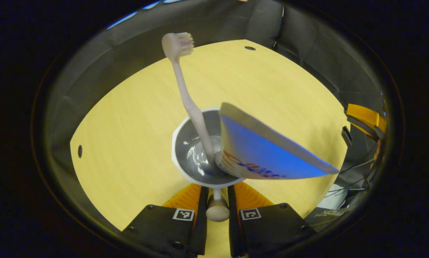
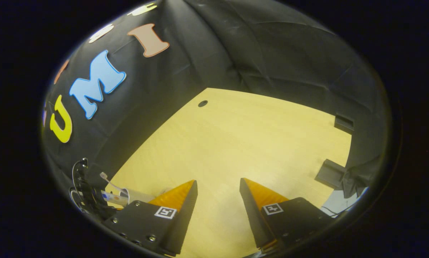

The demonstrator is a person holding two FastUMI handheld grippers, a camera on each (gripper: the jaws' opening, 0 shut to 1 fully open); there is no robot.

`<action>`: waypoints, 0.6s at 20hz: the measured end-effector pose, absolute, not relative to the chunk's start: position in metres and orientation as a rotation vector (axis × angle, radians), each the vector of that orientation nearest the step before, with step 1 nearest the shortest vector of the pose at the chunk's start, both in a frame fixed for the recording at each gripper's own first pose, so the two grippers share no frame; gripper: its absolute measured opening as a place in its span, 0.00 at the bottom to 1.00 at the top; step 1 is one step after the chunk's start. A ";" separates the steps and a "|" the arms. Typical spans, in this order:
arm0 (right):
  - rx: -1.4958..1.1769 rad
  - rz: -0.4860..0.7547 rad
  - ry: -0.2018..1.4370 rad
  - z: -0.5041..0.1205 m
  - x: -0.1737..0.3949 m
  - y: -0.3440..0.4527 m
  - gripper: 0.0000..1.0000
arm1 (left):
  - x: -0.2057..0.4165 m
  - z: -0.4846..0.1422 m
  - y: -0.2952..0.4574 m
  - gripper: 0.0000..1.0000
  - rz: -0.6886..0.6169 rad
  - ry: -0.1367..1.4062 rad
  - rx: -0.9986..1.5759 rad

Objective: Put the toothbrush and toothpaste on the desktop into the cup, then pick up the cup and place it on the coaster on the desktop.

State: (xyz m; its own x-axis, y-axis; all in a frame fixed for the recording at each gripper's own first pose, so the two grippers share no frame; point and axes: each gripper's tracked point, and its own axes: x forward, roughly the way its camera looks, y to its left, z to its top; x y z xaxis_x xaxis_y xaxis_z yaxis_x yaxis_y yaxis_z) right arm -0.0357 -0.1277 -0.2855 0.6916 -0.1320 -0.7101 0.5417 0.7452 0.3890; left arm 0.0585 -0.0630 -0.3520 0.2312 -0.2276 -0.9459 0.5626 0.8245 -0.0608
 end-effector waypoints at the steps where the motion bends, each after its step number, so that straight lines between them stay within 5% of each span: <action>1: 0.632 -0.413 0.713 -0.286 -0.039 -0.132 0.72 | 0.060 -0.352 -0.072 0.32 -0.566 1.223 0.326; 12: 0.696 -0.508 0.699 -0.292 -0.066 -0.182 0.72 | 0.062 -0.358 -0.123 0.32 -0.600 1.238 0.364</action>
State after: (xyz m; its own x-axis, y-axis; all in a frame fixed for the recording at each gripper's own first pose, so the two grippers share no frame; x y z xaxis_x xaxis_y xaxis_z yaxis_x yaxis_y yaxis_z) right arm -0.0662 -0.1821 -0.2921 0.6636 -0.1906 -0.7234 0.6293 0.6651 0.4020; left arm 0.0615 -0.1228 -0.3584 0.2029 -0.2276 -0.9524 0.6070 0.7925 -0.0600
